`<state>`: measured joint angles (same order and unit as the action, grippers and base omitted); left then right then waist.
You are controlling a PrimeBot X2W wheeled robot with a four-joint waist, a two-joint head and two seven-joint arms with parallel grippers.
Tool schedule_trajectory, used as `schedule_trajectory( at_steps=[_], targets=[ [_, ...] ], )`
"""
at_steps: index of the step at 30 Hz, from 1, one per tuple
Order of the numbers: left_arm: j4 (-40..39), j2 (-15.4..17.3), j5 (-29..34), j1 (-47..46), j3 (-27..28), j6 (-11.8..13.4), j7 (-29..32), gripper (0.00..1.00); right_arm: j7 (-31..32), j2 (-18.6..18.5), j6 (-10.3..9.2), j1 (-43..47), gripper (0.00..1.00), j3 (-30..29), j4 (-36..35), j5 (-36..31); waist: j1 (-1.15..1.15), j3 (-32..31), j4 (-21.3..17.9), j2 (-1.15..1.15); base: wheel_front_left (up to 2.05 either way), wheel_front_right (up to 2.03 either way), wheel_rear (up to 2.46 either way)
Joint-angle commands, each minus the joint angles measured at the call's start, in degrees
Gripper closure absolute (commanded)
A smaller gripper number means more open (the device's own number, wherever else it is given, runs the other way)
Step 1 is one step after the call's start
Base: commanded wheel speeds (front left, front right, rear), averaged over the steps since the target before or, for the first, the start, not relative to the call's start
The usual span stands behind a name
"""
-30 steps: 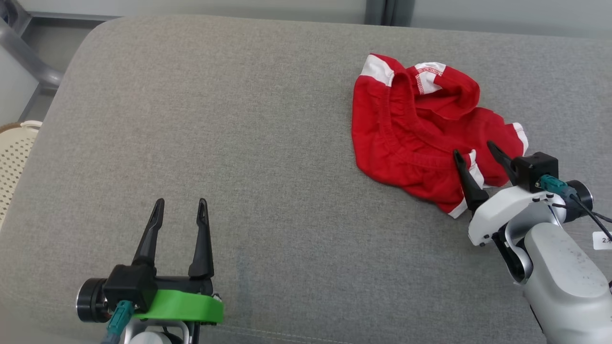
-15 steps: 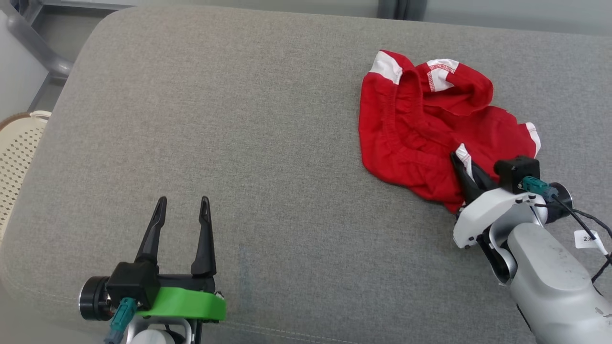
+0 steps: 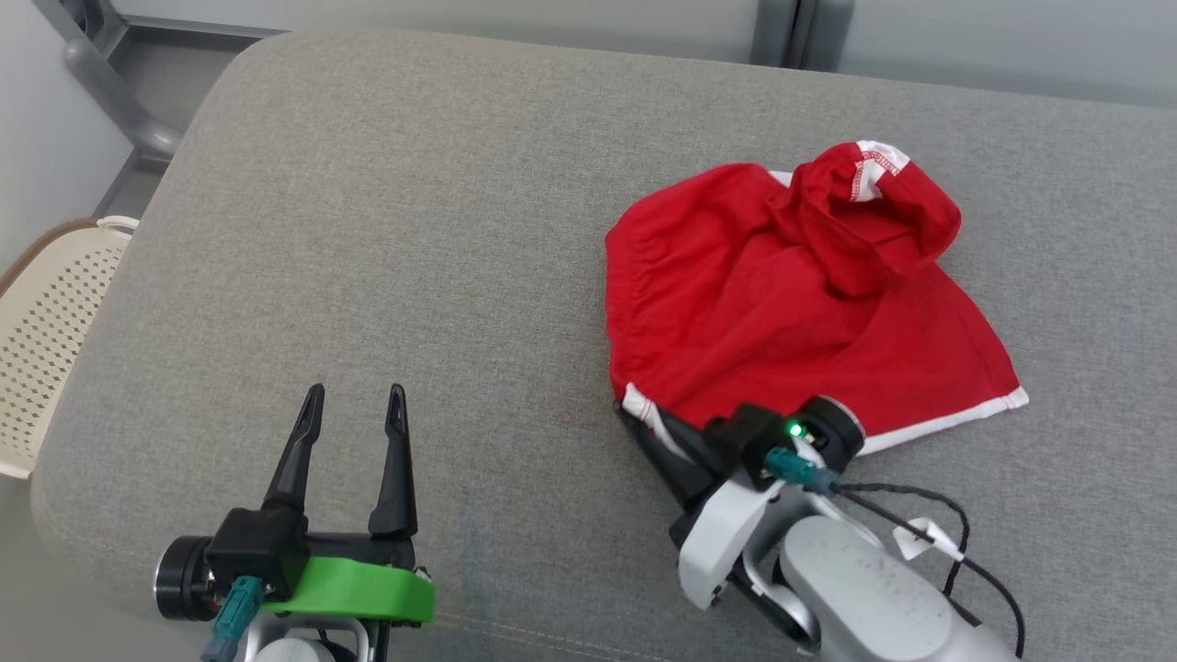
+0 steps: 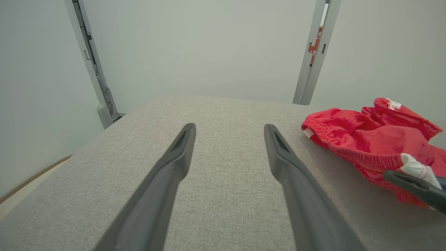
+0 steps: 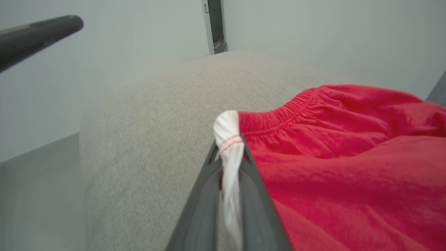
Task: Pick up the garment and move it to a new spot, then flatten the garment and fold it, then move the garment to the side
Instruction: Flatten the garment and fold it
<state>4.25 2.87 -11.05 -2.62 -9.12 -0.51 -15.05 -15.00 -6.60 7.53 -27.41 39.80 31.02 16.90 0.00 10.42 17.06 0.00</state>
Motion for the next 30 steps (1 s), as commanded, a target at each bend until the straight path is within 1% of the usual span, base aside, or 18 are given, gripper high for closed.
schedule_trajectory(
  at_steps=[1,2,3,4,5,8,10,14,21,25,30],
  targets=[
    [0.0,0.1,-0.4,0.5,0.1,0.0,-0.2,0.00,-0.2,0.4,-0.10,0.6,1.00,1.2,0.7,0.2,0.00,0.2,0.5,0.00,0.00,0.00,0.00],
    [0.0,0.1,-0.5,0.5,0.1,0.1,-0.2,0.00,-0.2,0.8,-0.10,0.7,1.00,2.2,1.4,0.6,0.00,0.2,0.6,0.00,0.00,0.00,0.00],
    [0.0,0.1,-0.5,0.7,0.0,0.2,-0.1,0.00,-0.2,1.3,-0.10,0.9,0.83,3.8,2.8,0.9,0.00,0.3,0.8,0.00,0.00,0.00,0.00],
    [0.0,0.1,-0.6,0.7,0.0,0.3,-0.1,0.00,-0.2,1.5,-0.10,0.9,0.56,4.3,3.2,1.2,0.00,0.3,0.8,0.00,0.00,0.00,0.00],
    [0.0,0.1,-0.6,0.7,0.0,0.4,-0.2,0.00,-0.2,2.0,-0.10,0.6,0.00,4.9,3.6,1.7,0.00,0.3,0.9,0.00,0.00,0.00,0.00],
    [0.0,0.1,-0.7,0.9,0.3,0.8,-0.1,0.00,-0.2,2.3,-0.11,-0.1,0.00,4.5,4.0,2.7,0.00,0.2,0.4,0.00,0.00,0.00,0.00],
    [-0.1,0.1,-0.6,1.1,0.5,0.9,-0.1,0.00,-0.2,1.5,-0.11,-0.8,0.00,2.5,3.6,2.9,0.00,0.1,-0.2,0.00,0.00,0.00,0.00],
    [0.0,0.1,-0.4,0.9,0.8,0.9,-0.2,0.00,-0.2,-1.6,-0.10,-0.8,0.00,-2.9,1.9,2.7,0.00,-0.5,-1.8,0.00,0.00,0.00,0.00],
    [0.0,0.1,0.0,0.8,1.3,0.6,-0.2,0.00,-0.2,-8.6,-0.10,2.3,0.00,-15.0,-0.1,1.6,0.00,-1.2,-4.1,0.00,0.00,0.00,0.00],
    [0.0,0.1,0.1,0.5,1.2,0.6,-0.1,0.00,-0.2,-11.4,-0.10,4.6,0.00,-20.7,1.5,1.3,0.00,-1.0,-4.4,0.00,0.00,0.00,0.00],
    [-0.2,0.1,0.1,0.1,0.8,0.5,-0.1,0.00,-0.2,-12.8,-0.10,6.8,0.00,-25.5,5.2,1.4,0.00,-0.3,-4.1,0.00,0.00,0.00,0.00]
  ],
)
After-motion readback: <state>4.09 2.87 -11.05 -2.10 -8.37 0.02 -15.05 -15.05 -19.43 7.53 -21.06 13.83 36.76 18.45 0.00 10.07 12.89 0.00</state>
